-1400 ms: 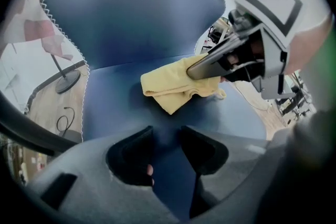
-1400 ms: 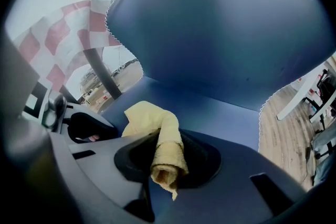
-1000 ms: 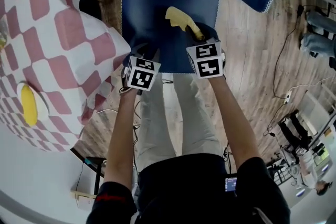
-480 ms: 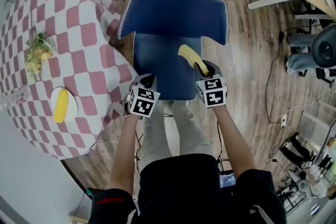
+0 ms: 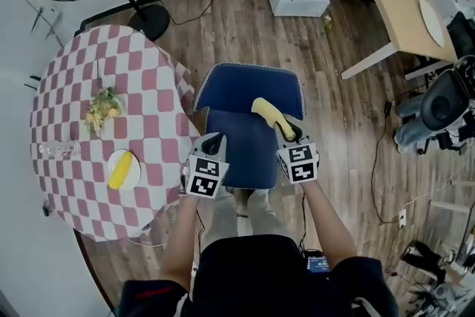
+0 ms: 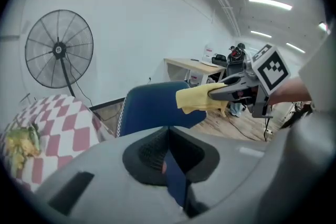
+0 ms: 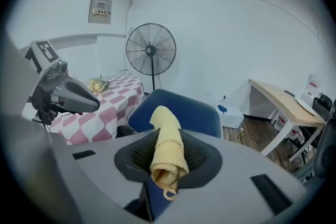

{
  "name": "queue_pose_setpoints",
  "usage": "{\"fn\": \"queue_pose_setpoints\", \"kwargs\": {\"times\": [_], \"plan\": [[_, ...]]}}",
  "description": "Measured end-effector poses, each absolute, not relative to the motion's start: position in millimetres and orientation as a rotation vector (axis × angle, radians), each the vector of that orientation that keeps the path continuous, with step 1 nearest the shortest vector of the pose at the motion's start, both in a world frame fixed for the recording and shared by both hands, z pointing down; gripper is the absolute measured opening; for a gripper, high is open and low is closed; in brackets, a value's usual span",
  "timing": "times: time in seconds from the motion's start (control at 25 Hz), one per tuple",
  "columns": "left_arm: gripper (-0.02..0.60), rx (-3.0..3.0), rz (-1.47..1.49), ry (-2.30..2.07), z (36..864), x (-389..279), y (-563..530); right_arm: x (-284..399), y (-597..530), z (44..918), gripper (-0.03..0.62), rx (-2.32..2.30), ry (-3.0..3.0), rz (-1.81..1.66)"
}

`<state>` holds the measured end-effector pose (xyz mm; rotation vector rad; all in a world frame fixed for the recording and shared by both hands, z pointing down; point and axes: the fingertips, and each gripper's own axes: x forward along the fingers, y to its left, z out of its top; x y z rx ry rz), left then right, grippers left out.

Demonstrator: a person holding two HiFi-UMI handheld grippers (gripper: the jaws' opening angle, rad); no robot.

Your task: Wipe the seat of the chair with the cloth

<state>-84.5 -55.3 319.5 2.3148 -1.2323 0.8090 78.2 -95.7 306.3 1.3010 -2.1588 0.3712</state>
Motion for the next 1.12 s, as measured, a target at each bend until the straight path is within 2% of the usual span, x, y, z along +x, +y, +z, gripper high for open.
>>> {"fn": "queue_pose_setpoints", "kwargs": {"times": [0.6, 1.12], "plan": [[0.018, 2.488, 0.375, -1.523, 77, -112, -73, 68, -104, 82, 0.075, 1.499, -2.411, 0.031], [0.018, 2.708, 0.094, -1.751, -59, -117, -27, 62, -58, -39, 0.075, 1.568, -2.552, -0.240]]}}
